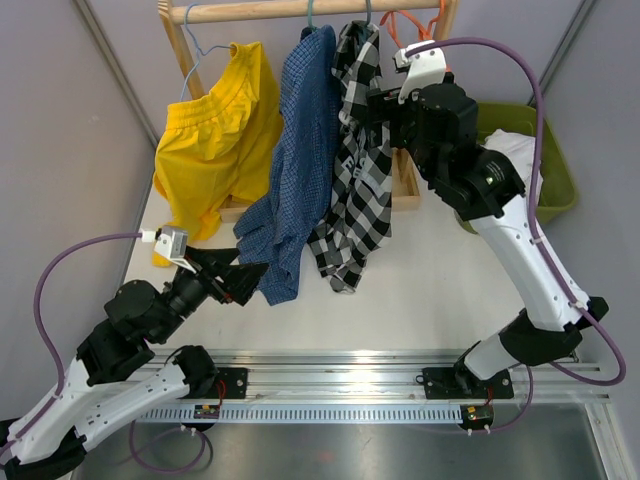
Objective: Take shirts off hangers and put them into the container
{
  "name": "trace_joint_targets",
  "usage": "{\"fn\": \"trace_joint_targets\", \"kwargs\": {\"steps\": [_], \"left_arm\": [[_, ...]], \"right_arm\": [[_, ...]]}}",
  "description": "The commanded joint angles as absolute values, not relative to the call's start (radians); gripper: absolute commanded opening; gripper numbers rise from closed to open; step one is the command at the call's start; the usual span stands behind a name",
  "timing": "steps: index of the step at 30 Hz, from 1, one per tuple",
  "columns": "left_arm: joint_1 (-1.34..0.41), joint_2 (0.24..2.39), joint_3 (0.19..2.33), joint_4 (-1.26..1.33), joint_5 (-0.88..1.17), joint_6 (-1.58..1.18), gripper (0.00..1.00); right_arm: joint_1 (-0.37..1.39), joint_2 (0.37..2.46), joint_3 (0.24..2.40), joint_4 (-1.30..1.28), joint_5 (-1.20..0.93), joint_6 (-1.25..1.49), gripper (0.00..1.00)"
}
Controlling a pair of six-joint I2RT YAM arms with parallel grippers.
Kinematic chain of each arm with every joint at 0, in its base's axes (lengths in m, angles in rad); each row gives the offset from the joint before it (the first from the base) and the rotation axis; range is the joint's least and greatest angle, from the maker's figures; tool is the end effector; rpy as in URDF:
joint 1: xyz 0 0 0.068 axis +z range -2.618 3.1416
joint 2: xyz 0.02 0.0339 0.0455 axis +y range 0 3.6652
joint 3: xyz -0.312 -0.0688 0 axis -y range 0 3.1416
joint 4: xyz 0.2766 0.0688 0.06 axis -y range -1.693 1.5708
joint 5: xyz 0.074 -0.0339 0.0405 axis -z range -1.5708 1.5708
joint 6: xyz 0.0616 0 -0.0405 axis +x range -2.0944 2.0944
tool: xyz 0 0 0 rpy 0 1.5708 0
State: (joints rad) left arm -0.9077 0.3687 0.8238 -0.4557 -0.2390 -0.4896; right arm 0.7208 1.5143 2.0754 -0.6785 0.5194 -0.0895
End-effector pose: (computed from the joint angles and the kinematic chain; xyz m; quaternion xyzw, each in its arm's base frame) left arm 0.0637 -0.0579 0.4013 0.0633 0.7045 -0.3869 0.5917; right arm 0.2690 0.1956 0.6081 -0.1279 0.7311 0.0169 0.6700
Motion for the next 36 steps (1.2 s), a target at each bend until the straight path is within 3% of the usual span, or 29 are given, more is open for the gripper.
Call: {"fn": "trace_joint_targets", "kwargs": {"steps": [1, 9, 16, 22, 26, 27, 36], "left_arm": [[-0.907, 0.362, 0.827, -0.422, -0.232, -0.491, 0.99], [-0.907, 0.360, 0.824, -0.419, -0.233, -0.491, 0.99], [-0.907, 0.367, 0.821, -0.416, -0.229, -0.486, 0.99], [-0.907, 0.362, 0.822, -0.417, -0.229, -0.486, 0.99], [-0.907, 0.362, 0.828, -0.420, -0.232, -0.483, 0.99], [-0.907, 0.361, 0.830, -0.422, -0.232, -0.483, 0.99], [-0.907, 0.376, 0.831, -0.413, -0.224, -0.479, 0.99]], "right_arm": [[0.657, 1.558, 2.114, -0.692, 0.427, -0.077, 0.90], [0.608, 1.615, 2.158, -0.722, 0.299, -0.048, 0.87], [0.558, 1.678, 2.187, -0.744, 0.249, -0.026, 0.78], [0.519, 1.744, 2.242, -0.761, 0.209, -0.018, 0.55], [0.514, 1.770, 2.276, -0.773, 0.196, -0.015, 0.20], [0.514, 1.767, 2.279, -0.772, 0.195, -0.015, 0.02], [0.514, 1.649, 2.201, -0.594, 0.201, -0.044, 0.00]]}}
